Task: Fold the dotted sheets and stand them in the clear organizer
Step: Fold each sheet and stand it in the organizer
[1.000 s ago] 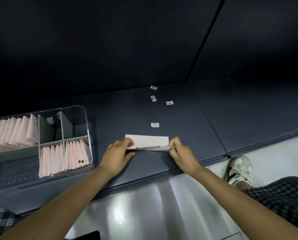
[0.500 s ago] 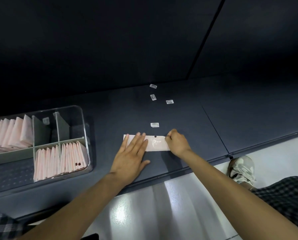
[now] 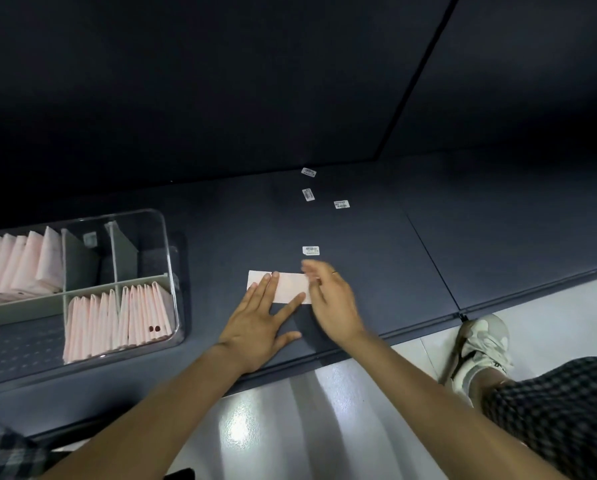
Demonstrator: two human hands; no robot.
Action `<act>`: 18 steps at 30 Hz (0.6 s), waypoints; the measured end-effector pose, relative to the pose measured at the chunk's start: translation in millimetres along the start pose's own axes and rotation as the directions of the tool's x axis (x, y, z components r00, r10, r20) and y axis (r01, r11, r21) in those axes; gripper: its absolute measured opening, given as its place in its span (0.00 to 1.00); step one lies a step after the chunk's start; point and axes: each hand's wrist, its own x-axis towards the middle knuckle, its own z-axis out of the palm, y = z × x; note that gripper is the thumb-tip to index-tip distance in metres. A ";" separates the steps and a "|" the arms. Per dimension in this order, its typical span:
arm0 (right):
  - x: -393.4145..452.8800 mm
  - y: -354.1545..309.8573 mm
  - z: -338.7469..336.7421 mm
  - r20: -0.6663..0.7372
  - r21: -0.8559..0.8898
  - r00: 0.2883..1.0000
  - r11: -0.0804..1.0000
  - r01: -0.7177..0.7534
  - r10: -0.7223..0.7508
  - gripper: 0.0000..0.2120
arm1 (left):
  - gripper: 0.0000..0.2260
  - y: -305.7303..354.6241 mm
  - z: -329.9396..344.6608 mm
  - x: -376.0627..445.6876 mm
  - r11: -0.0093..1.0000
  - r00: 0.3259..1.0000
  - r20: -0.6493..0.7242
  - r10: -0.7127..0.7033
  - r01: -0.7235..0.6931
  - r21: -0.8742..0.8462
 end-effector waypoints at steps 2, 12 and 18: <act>-4.1 -5.0 12.0 0.184 0.061 0.983 0.998 -0.020 0.008 0.20 | 0.30 -0.4 -0.9 0.1 1.000 1.000 0.018 0.001 0.000 -0.011; -16.5 49.6 -17.6 0.188 -0.210 0.979 0.977 -0.041 0.082 0.27 | 0.29 -1.2 0.3 -0.3 0.999 1.000 -0.018 -0.006 0.006 -0.033; -5.9 56.3 -40.9 0.272 -0.537 0.916 0.743 0.400 -0.296 0.16 | 0.30 -2.3 -1.2 2.3 0.998 1.000 -0.005 -0.009 0.008 -0.057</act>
